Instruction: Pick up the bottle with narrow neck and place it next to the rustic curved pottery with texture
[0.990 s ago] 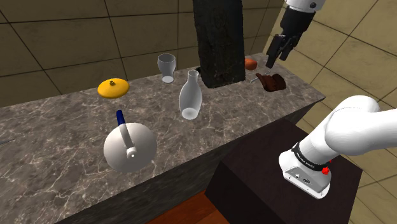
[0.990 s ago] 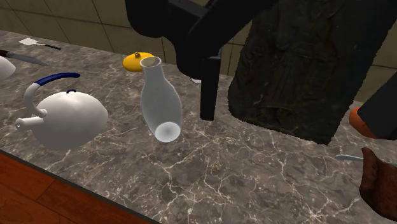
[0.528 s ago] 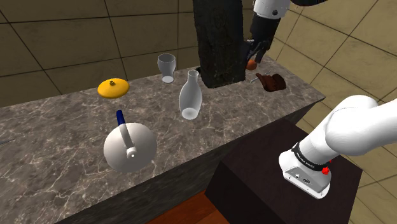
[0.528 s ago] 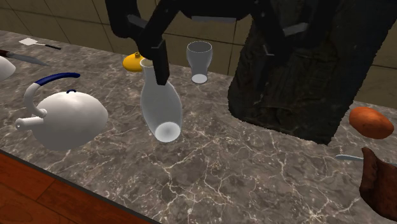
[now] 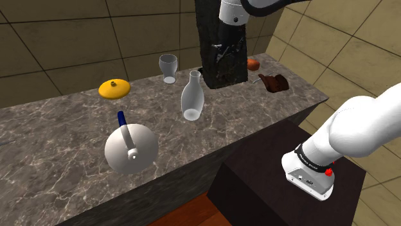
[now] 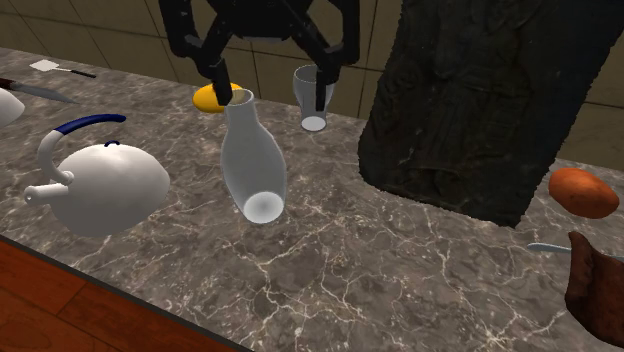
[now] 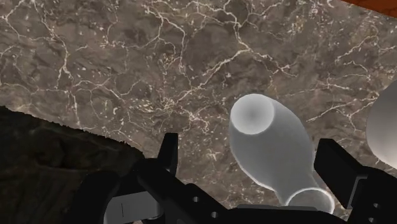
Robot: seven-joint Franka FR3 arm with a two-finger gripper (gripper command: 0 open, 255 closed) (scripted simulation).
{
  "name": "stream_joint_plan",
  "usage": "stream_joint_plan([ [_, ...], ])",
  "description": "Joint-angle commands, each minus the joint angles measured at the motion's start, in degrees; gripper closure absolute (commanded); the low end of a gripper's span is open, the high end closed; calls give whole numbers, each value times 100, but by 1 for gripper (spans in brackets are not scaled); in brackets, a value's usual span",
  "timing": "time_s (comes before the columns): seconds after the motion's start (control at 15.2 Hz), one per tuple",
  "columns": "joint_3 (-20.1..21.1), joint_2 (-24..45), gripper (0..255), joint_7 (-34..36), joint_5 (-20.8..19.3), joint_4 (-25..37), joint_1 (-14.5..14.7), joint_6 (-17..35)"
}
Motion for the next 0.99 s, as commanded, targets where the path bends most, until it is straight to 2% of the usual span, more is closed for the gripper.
stream_joint_plan([
  [0.0, 141, 419, 0, 190, -66, 290, 37, 133],
  [0.46, 427, 1876, 0, 730, -506, 1497, 179, 346],
  [0.92, 425, 2012, 0, 764, -554, 1063, 192, 909],
])
